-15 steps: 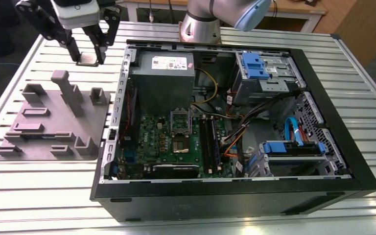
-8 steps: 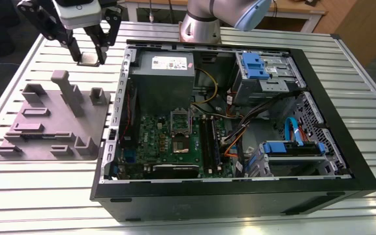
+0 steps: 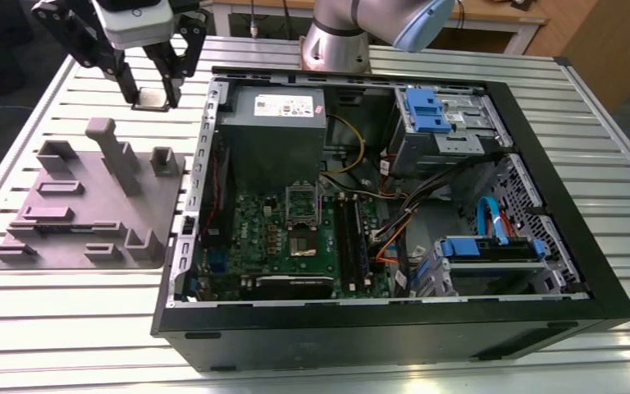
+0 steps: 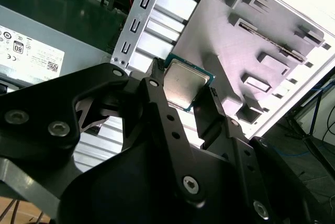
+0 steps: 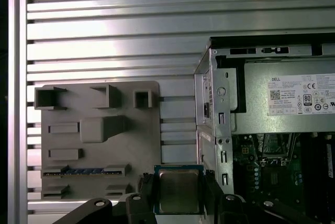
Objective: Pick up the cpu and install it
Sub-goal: 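Pick up the cpu and move it towards the insertion slot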
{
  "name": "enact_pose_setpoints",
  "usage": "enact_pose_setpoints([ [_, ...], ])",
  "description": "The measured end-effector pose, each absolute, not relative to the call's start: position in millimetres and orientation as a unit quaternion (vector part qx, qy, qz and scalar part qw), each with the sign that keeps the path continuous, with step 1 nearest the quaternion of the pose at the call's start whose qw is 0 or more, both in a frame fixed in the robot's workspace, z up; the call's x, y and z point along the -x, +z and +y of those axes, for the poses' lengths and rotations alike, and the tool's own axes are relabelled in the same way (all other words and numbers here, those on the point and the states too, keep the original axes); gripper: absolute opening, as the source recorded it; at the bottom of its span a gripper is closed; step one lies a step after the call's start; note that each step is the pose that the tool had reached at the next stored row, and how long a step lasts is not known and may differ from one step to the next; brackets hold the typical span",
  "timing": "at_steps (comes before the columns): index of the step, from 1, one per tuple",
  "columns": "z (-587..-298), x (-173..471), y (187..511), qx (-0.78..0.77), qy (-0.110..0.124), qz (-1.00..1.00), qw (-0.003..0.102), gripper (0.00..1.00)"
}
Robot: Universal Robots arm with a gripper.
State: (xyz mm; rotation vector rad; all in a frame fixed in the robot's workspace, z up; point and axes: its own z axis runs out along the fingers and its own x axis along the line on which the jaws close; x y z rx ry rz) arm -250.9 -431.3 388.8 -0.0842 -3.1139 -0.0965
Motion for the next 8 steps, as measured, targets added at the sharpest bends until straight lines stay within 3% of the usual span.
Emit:
enact_pose_setpoints([
  [8,-431.3,249.0,388.8,0.027,-0.031,-0.999,0.013,0.47],
])
